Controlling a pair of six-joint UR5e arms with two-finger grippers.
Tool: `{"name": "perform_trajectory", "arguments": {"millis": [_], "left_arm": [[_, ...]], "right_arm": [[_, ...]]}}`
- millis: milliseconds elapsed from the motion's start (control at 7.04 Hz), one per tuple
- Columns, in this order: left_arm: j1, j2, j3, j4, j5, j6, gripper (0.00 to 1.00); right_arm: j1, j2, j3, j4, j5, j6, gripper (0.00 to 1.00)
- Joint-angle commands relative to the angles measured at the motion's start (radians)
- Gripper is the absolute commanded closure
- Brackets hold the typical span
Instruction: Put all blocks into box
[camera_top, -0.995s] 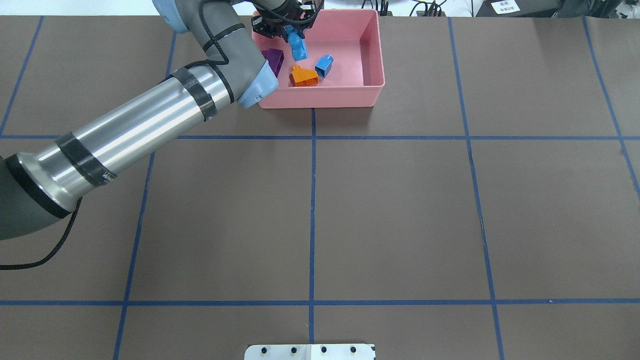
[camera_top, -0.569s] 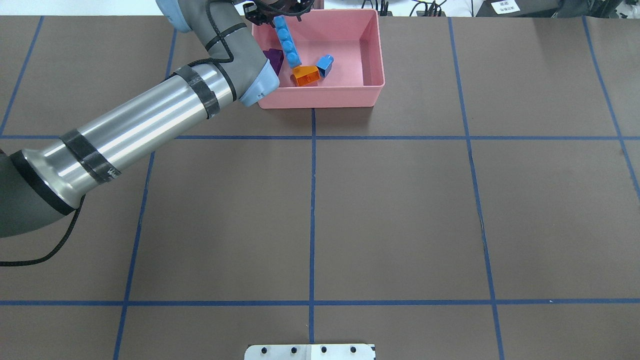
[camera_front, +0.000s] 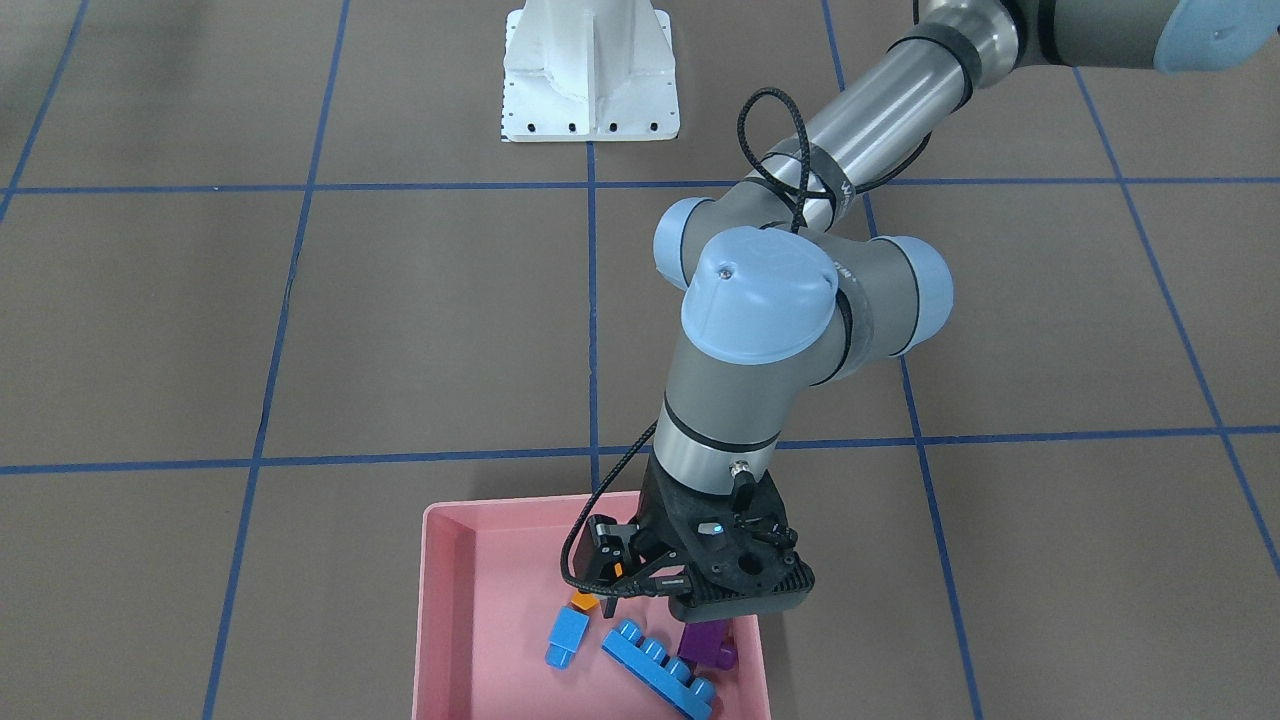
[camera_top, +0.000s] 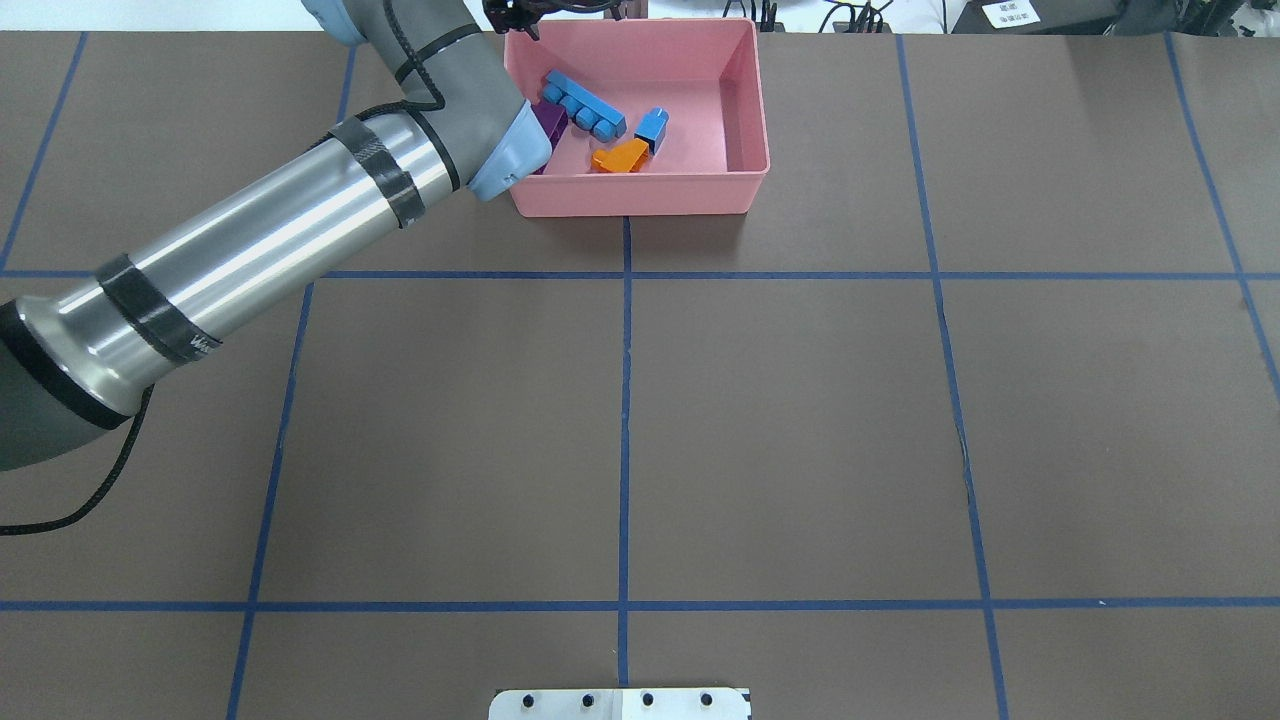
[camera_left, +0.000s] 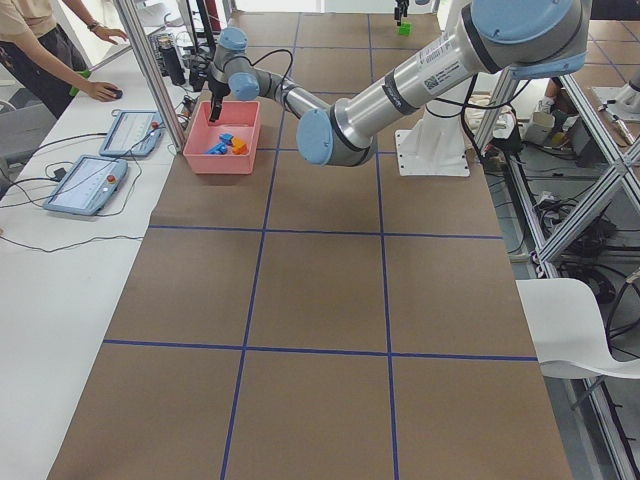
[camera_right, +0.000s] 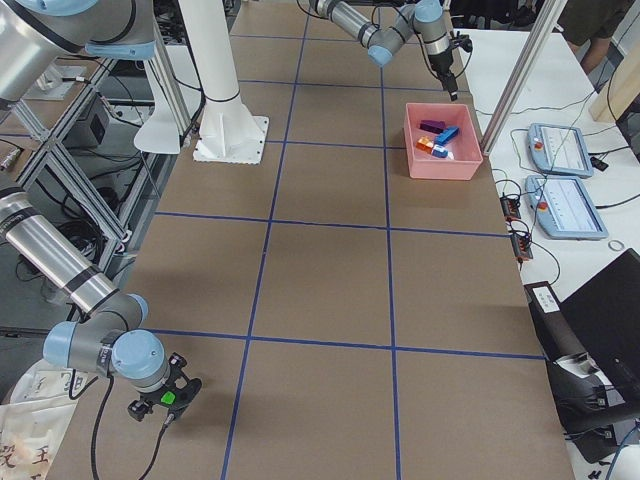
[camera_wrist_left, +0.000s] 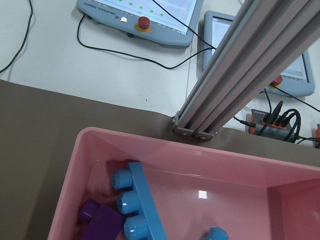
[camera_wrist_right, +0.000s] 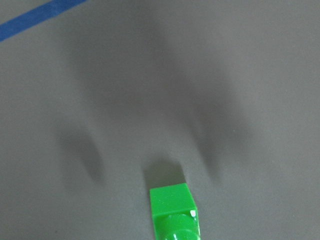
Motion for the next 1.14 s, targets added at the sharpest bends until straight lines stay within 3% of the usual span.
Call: {"name": "perform_trajectory", "arguments": {"millis": [0, 142, 426, 569, 995], "left_arm": [[-0.045, 0.153, -0.245, 0.182, -0.159, 0.172, 0.0], [-0.07, 0.285, -0.438, 0.302, -0.18, 0.278, 0.0], [-0.105, 0.507, -0.727, 0.514, -0.19, 0.524, 0.0], [-0.126, 0.634, -0.821, 0.522, -0.192, 0.596, 0.0], [-0.198, 0.842, -0.905, 0.516, -0.194, 0.791, 0.0]], "right_arm": [[0.001, 0.001, -0.019, -0.001, 0.023, 0.002, 0.0], [0.003, 0.004, -0.024, -0.001, 0.03, 0.003, 0.0], [0.003, 0.016, -0.045, -0.001, 0.047, 0.005, 0.0], [0.003, 0.016, -0.045, -0.001, 0.049, 0.005, 0.0], [0.003, 0.024, -0.059, -0.004, 0.075, 0.002, 0.0]]}}
